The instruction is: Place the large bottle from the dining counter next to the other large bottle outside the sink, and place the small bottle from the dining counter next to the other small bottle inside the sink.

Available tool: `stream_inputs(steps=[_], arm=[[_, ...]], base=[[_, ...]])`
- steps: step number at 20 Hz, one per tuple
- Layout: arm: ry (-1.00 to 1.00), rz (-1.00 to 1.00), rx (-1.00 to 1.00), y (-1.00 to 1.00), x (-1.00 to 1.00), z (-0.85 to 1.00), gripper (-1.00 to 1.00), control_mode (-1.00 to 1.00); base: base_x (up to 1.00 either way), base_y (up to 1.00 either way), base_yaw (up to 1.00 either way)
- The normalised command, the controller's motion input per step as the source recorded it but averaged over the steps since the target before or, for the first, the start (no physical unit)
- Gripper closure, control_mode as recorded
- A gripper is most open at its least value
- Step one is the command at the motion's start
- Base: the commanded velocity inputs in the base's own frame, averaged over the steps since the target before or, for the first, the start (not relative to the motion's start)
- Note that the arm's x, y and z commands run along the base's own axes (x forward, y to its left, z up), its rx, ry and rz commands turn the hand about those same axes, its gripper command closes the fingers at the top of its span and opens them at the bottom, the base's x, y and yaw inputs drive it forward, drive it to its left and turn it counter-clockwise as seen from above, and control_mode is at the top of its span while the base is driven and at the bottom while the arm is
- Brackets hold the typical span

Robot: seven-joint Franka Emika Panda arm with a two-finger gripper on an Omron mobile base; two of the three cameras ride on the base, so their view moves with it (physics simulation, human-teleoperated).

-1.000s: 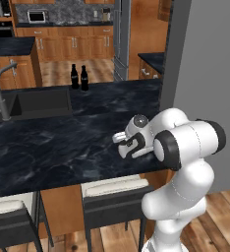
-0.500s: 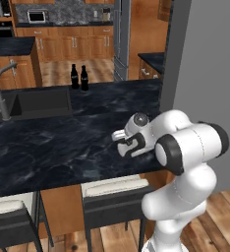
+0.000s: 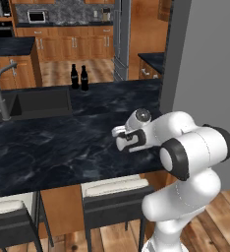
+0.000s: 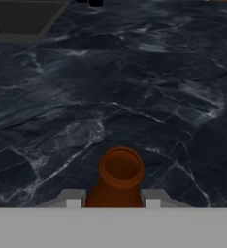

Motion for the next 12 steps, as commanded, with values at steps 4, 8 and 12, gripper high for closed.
stream_inputs(steps=[4, 8, 12], arm=[[0.00, 0.00, 0.00, 0.00, 0.00, 0.00, 1.00, -1.00], [0.00, 0.00, 0.00, 0.00, 0.00, 0.00, 1.00, -1.00], [0.00, 0.00, 0.00, 0.00, -0.01, 0.00, 1.00, -1.00]], base=[[0.00, 0.00, 0.00], [0.00, 0.00, 0.00], [0.00, 0.00, 0.00]])
